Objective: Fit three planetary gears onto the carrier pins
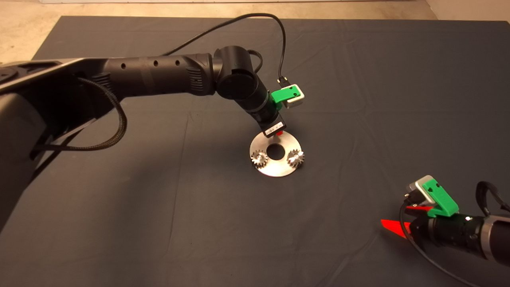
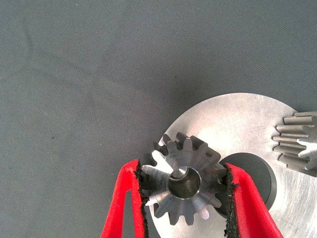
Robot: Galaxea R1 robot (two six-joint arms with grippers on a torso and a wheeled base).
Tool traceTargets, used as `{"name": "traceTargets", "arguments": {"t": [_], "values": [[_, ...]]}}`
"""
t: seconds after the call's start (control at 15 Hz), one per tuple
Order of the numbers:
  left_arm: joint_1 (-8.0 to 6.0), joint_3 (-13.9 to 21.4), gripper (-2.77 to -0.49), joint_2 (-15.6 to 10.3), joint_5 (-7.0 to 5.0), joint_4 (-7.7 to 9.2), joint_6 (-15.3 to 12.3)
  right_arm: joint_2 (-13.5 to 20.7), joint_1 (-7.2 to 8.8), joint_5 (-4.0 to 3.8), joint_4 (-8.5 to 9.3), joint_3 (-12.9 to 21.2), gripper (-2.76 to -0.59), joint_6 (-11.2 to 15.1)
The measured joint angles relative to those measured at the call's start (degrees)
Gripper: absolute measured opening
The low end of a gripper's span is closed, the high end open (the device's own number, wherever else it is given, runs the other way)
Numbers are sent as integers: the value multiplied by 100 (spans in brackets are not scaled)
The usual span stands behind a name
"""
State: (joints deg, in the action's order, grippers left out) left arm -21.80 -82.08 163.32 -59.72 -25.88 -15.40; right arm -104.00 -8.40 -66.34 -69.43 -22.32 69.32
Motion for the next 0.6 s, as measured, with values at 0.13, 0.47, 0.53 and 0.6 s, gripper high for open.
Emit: {"name": "traceTargets", "arguments": {"t": [0.13, 0.47, 0.53, 0.6], "values": [[1, -36, -266, 18, 2, 23, 0, -14, 1, -39, 0, 0, -173, 0], [-249, -99, -266, 20, 2, 13, 2, -11, 0, -74, 0, 0, -173, 0], [-319, -110, -266, 20, 13, -9, 2, -11, 0, -74, 0, 0, -173, 0], [-343, -110, -266, 30, 22, -7, 5, -9, 0, -79, 0, 0, -173, 0]]}}
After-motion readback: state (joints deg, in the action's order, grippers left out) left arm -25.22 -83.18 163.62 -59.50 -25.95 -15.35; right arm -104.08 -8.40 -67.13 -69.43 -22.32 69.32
